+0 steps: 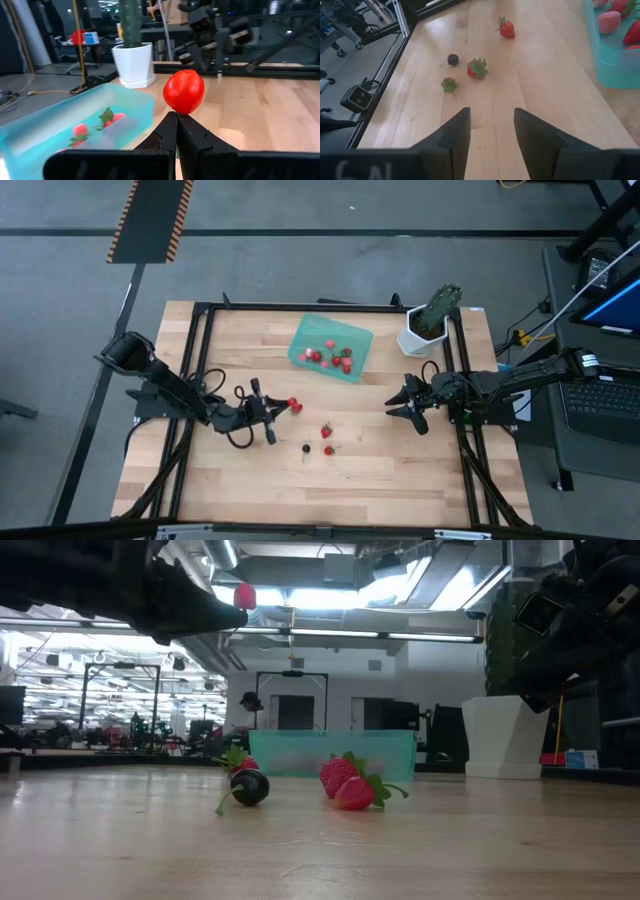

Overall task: Pick and placing Produce into tupperware
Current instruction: Put the red cherry into the light blue bin

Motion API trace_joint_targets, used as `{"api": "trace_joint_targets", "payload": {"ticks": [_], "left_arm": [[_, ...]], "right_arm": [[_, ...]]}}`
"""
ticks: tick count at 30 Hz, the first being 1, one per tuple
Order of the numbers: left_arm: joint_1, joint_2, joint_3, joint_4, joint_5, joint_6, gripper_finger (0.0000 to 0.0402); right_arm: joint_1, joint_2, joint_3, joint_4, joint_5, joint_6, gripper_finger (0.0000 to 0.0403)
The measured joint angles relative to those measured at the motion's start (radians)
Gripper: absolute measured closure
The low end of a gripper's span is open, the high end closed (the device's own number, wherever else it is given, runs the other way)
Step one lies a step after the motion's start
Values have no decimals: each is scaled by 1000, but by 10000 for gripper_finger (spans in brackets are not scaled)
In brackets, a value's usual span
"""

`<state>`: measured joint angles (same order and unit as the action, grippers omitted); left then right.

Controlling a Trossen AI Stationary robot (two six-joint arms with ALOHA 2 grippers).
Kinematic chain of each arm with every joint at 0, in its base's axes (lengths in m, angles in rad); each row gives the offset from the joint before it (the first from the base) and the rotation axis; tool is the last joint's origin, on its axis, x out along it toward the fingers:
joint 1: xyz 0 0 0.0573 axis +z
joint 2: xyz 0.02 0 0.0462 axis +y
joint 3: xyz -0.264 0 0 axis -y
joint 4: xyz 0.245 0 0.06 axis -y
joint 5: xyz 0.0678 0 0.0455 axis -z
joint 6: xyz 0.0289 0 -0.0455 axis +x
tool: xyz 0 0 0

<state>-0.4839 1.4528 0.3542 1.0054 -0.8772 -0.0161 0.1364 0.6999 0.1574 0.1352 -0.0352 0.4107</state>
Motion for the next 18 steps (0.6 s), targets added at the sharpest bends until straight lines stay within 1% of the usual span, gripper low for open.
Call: {"api": "trace_joint_targets", "payload": {"ticks": [3, 8, 13, 18], "left_arm": [[41, 0, 0, -2, 29, 0, 401], [149, 0, 0, -2, 148, -6, 401], [260, 0, 0, -2, 234, -24, 401], [373, 0, 8, -4, 366, -34, 401]], "right_arm": [[0, 0, 0, 0, 0, 0, 249], [0, 0, 0, 0, 0, -1, 249], [0, 0, 0, 0, 0, -4, 249], [0, 0, 0, -1, 0, -27, 249]]}}
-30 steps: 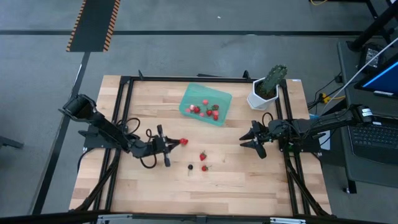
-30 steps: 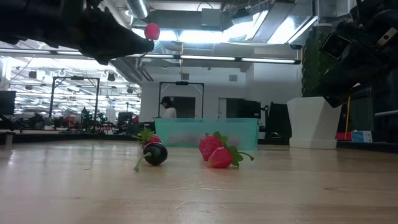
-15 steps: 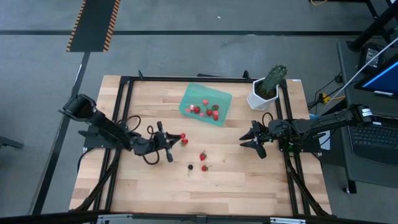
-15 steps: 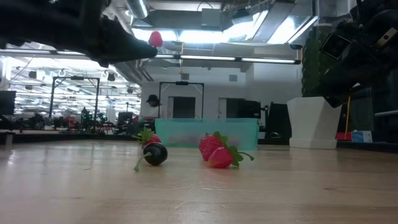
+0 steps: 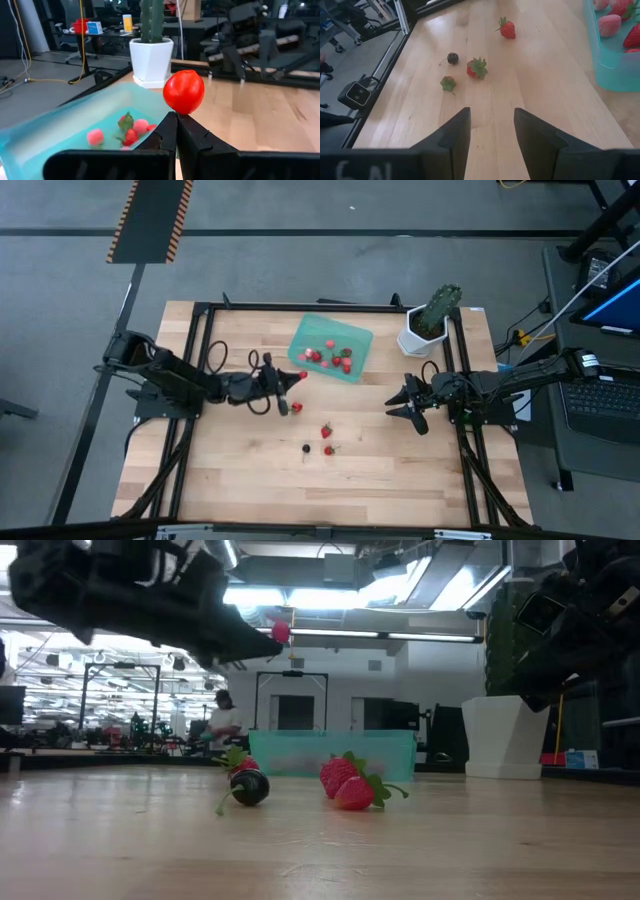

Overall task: Pick and placing Produce into tupperware
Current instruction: Put the red cherry into the light blue bin

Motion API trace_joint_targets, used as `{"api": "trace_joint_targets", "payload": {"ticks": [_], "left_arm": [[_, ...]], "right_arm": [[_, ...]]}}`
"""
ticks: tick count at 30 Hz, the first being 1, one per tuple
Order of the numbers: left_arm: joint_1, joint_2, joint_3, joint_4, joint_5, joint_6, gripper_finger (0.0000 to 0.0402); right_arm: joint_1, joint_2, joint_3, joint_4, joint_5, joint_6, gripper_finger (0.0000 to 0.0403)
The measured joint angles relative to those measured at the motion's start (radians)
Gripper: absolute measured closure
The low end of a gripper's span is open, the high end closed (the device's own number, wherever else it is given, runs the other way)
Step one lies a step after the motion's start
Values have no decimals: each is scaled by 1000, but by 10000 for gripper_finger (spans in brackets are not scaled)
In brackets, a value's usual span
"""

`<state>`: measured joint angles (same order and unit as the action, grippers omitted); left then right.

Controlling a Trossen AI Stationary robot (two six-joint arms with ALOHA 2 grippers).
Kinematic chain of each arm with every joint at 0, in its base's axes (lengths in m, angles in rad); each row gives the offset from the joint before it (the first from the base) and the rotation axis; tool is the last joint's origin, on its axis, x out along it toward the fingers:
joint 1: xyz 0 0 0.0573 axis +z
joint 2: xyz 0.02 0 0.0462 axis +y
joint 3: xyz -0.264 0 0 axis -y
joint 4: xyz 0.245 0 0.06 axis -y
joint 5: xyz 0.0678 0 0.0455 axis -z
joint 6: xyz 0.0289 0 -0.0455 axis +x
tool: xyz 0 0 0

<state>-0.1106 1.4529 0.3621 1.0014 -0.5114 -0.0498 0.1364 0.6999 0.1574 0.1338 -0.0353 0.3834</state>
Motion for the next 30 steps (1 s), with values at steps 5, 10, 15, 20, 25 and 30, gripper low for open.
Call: {"api": "trace_joint_targets", "payload": {"ticks": [5, 10, 15, 20, 25, 30], "left_arm": [[100, 0, 67, -70, 112, 29, 401], [222, 0, 192, -349, 232, 31, 401], [317, 0, 303, -565, 353, 32, 401], [386, 0, 397, -751, 462, 41, 401], [433, 0, 466, -877, 515, 83, 401], [476, 39, 514, -973, 586, 86, 401]], "right_arm": [[0, 0, 0, -1, 0, 1, 249], [0, 0, 0, -1, 0, 1, 249], [0, 0, 0, -2, 0, 1, 249], [0, 0, 0, -7, 0, 1, 249], [0, 0, 0, -6, -1, 1, 249], [0, 0, 0, -6, -2, 1, 249]]}}
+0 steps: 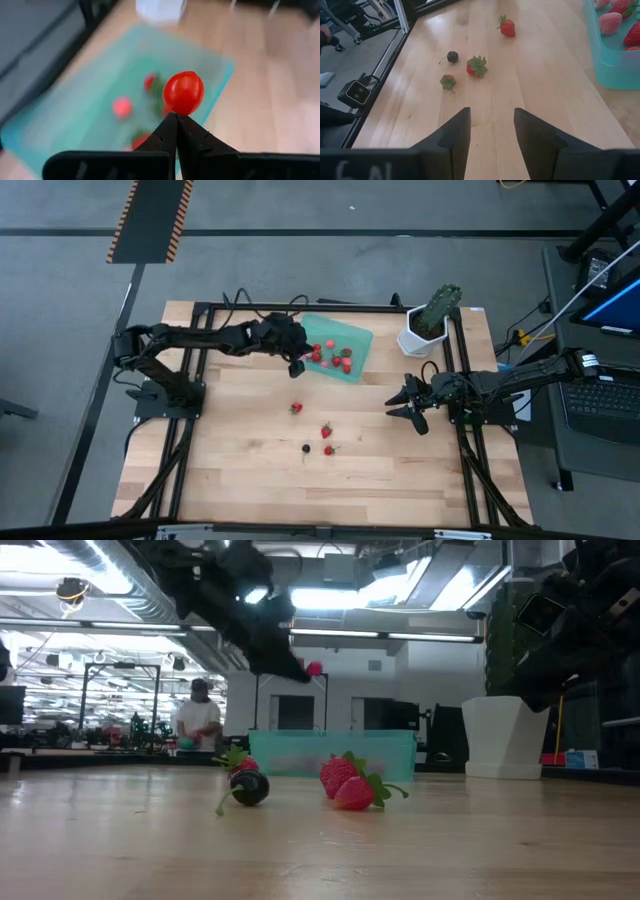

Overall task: Pick and placing Produce into tupperware
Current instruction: Put the red cherry into the light blue bin

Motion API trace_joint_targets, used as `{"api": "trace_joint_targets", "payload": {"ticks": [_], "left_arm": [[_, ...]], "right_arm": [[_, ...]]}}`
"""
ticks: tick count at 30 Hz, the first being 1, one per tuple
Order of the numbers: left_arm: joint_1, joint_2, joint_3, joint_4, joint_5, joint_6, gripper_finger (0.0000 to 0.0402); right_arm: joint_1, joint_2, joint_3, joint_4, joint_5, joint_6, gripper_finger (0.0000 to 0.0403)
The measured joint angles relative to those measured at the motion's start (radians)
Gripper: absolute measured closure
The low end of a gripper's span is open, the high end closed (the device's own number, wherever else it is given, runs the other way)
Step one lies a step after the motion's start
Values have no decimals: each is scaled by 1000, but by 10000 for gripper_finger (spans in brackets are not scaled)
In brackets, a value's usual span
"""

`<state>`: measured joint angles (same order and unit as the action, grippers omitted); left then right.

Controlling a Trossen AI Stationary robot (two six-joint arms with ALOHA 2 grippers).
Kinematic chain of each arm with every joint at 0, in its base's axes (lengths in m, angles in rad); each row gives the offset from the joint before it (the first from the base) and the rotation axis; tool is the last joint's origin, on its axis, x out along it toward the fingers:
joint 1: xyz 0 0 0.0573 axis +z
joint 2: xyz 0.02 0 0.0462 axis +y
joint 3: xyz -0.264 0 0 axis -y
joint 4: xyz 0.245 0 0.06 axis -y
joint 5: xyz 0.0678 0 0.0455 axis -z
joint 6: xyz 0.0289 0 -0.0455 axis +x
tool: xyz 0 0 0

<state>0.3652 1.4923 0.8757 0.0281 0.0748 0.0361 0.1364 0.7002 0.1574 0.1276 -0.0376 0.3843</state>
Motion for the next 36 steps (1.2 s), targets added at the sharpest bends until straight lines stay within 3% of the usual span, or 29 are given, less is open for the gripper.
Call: {"api": "trace_joint_targets", "payload": {"ticks": [21, 26, 36], "left_arm": [[43, 405, 380, -292, 114, 110, 401], [43, 455, 442, -362, 115, 132, 402], [69, 468, 451, -373, 99, 122, 399]], "right_arm": [[0, -1, 0, -46, -1, 0, 249], [0, -1, 0, -48, -1, 0, 249], [0, -1, 0, -52, 0, 2, 249]]}}
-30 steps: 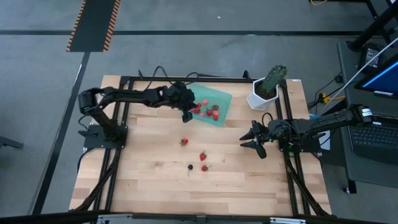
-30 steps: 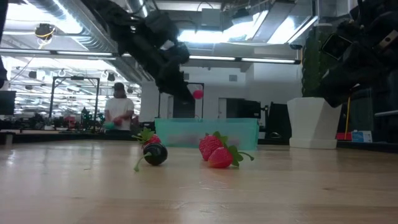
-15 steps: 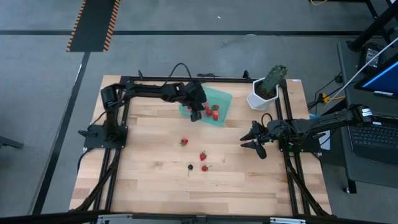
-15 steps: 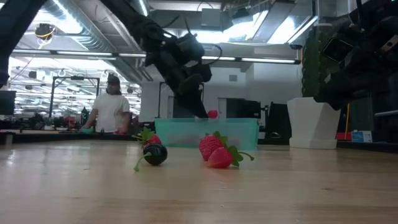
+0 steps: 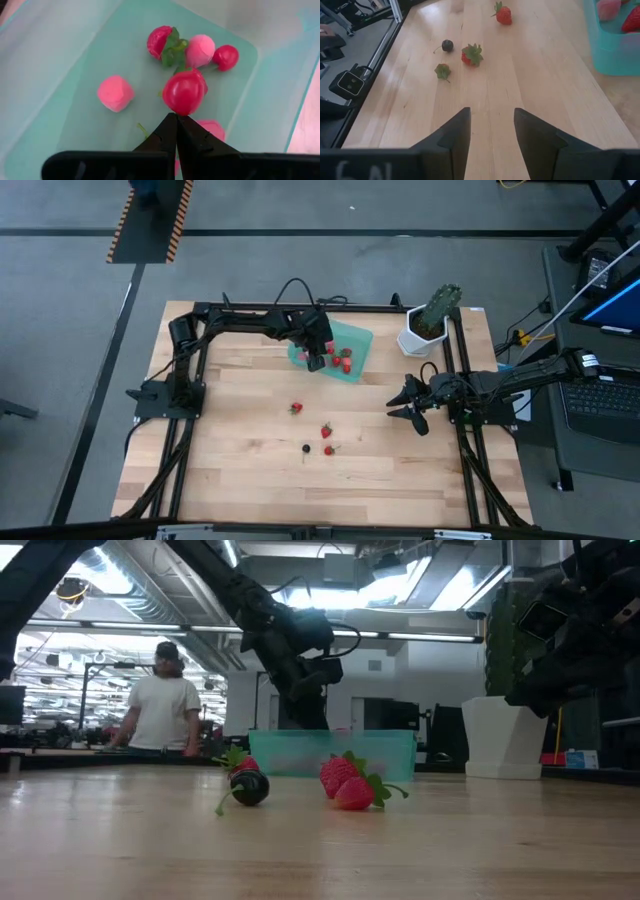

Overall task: Pick and placing Produce into tupperware
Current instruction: Put the red cherry into the light blue bin, then put the red strawberry into the light blue bin

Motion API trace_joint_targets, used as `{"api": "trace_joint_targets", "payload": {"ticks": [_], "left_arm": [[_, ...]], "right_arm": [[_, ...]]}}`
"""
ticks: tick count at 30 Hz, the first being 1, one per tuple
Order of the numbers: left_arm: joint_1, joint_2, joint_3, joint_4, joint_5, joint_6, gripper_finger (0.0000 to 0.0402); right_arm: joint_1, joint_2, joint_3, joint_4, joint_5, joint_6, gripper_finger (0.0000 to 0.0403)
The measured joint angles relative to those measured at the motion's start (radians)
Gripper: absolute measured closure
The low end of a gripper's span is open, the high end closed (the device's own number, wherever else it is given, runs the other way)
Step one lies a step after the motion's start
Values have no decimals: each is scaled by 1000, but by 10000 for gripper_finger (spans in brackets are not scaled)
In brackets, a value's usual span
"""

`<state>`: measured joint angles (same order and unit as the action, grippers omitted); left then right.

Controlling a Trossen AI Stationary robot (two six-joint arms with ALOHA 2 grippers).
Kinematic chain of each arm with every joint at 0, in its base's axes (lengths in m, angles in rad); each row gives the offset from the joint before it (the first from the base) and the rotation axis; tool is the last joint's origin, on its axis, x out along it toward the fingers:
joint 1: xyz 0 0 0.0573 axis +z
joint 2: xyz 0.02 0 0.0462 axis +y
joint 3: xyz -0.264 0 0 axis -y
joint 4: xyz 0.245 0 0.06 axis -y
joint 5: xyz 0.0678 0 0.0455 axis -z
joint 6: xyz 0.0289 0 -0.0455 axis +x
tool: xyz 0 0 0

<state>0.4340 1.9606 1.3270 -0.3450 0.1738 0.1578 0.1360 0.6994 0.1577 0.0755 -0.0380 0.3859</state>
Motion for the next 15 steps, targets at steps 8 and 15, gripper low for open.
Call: {"api": "trace_joint_targets", "payload": {"ticks": [8, 15], "left_arm": [[-7, 0, 0, -12, 0, 7, 373], [-12, -8, 0, -11, 0, 11, 335]], "right_arm": [[0, 0, 0, 0, 0, -1, 249], [0, 0, 0, 0, 0, -1, 249]]}}
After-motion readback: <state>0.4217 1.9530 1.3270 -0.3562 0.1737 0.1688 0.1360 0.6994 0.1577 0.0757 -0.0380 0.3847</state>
